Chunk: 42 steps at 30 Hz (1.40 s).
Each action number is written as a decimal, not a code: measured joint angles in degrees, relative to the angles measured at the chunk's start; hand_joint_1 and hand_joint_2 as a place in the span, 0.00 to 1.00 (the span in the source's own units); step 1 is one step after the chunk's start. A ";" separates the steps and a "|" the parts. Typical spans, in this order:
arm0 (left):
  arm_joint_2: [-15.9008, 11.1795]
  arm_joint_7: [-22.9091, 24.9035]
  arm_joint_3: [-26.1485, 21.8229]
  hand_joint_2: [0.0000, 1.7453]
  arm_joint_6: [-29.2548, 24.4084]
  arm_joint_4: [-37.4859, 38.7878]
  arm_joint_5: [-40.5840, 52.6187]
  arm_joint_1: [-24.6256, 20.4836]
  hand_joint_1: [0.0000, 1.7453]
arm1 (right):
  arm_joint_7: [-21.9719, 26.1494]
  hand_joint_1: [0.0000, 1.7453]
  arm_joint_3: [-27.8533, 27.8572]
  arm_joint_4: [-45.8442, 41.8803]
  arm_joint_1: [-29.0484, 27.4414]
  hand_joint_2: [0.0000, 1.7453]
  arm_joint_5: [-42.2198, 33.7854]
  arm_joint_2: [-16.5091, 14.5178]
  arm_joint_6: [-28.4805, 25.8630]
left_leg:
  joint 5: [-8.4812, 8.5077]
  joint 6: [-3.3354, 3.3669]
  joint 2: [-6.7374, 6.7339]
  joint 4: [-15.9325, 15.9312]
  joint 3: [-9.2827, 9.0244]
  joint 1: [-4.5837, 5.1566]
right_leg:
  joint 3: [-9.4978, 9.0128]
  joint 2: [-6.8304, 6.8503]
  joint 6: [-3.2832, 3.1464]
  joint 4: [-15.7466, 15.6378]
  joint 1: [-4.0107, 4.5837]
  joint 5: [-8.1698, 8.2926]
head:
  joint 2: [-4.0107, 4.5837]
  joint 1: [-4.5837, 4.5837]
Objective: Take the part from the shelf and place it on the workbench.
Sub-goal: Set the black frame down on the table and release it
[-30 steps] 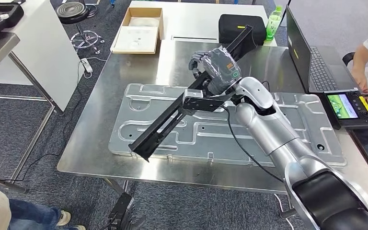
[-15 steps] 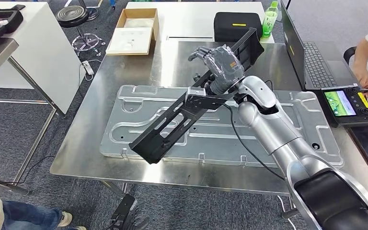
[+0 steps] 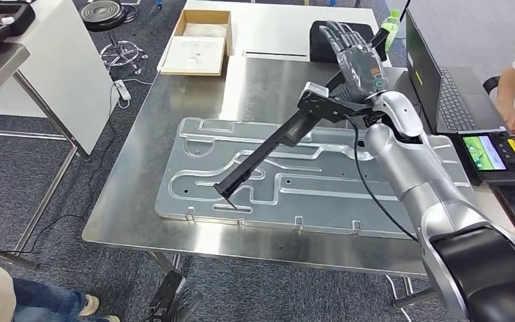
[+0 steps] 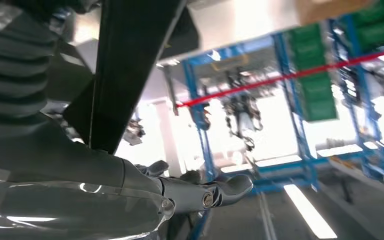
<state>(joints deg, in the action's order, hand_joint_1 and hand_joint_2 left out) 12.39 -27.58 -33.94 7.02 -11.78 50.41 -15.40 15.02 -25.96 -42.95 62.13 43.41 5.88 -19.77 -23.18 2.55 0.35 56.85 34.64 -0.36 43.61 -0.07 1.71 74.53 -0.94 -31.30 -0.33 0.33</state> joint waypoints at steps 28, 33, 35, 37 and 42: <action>-0.17 -0.64 0.91 0.00 -1.93 -0.02 0.17 -0.02 0.00 | -3.15 0.00 2.73 6.38 1.61 0.00 3.15 0.51 1.70 | 0.13 0.01 -0.22 -0.29 -0.09 0.08 | -3.01 -0.01 -0.29 -5.02 0.12 0.53 | 0.00 0.01; -0.17 -0.66 1.02 0.00 -1.82 -0.02 0.13 0.16 0.00 | -3.16 0.00 2.74 7.07 2.43 0.00 3.03 0.67 4.85 | -0.68 -0.34 0.00 0.81 -0.02 -0.03 | -3.16 0.07 0.31 -6.87 -0.47 4.39 | 0.00 0.02; -0.20 -0.75 1.03 0.00 -1.73 -0.02 0.03 0.10 0.00 | -3.42 0.00 2.74 7.72 4.06 0.00 2.72 0.62 10.69 | -1.35 -0.99 0.05 1.90 0.51 0.13 | -5.93 0.01 0.13 -12.86 -0.50 6.56 | 0.00 -0.01; -0.30 -0.97 1.02 0.00 -1.58 -0.02 -0.21 0.13 0.00 | -4.57 0.00 2.73 8.99 6.51 0.00 2.24 0.44 18.82 | -1.60 -1.48 0.06 2.50 1.05 0.36 | -6.21 -0.15 -0.50 -13.83 -0.30 6.40 | 0.00 -0.06; -0.58 -1.59 1.01 0.00 -1.18 -0.02 -1.02 0.49 0.00 | -7.90 0.00 2.69 12.43 14.53 0.00 1.37 -0.78 31.24 | -5.49 -2.92 -0.03 8.59 3.80 0.10 | -5.85 -0.16 -2.23 -13.93 -0.62 6.70 | 0.00 -0.08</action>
<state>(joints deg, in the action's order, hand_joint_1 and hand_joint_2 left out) 11.81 -29.17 -32.94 5.84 -11.80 49.39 -14.92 7.12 -23.27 -30.51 76.66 44.78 5.11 11.47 -28.67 -0.37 0.32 65.44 38.44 -0.26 37.76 -0.24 -0.52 60.60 -1.57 -24.61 -0.33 0.25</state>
